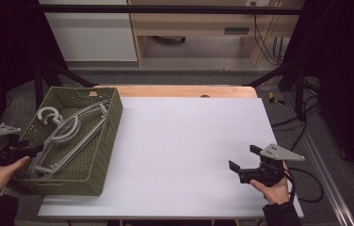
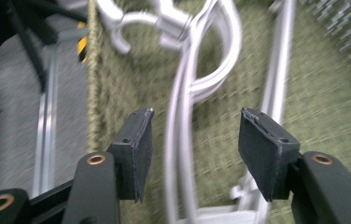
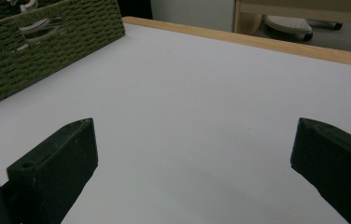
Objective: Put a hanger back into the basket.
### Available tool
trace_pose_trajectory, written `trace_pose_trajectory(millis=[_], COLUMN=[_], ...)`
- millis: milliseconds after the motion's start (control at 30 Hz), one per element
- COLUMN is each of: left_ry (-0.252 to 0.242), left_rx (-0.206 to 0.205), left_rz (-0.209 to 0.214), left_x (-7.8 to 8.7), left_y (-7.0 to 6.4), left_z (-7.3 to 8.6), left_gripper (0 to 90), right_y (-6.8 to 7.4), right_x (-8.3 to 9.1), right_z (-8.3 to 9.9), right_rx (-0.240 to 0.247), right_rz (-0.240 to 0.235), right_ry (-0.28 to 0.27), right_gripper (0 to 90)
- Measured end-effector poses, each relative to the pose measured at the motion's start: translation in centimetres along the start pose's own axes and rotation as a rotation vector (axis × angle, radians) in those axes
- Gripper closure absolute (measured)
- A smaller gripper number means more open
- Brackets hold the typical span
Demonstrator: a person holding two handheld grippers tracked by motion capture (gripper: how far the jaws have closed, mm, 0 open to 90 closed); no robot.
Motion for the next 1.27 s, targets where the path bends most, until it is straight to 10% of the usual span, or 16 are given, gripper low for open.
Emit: trace_pose_trajectory(millis=[133, 567, 900, 1267], left_ry=[-0.122, -0.364, -0.429, -0.383], left_rx=[0.033, -0.042, -0.072, -0.098], left_rz=[0.081, 0.301, 0.419, 0.459], left_x=[0.9, 3.0, 2.5, 0.6], left_y=[-1.7, -10.3, -15.8, -18.6], left_z=[-0.9, -2.8, -2.1, -0.7], left_gripper=[38.2, 21.3, 11.8, 10.5], right_y=[0.0, 0.0, -0.1, -0.2], right_x=[0.0, 0.4, 0.7, 0.9], right_z=[0.0, -0.2, -0.2, 0.1], right_rx=[-0.006, -0.001, -0.006, -0.012], right_rz=[0.002, 0.006, 0.007, 0.013], right_ry=[-0.005, -0.022, -0.035, -0.04], right_gripper=[1.1, 1.0, 0.8, 0.7])
Point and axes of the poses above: each handheld gripper's, and its own axes: x roughly backward along the jaws, z roughly out of its underside, y roughly to its left, the point moved 5 cm from there along -x, roughly forward along the jaws, and after that the axes turned 1 degree about y, right-handed, at the moved point
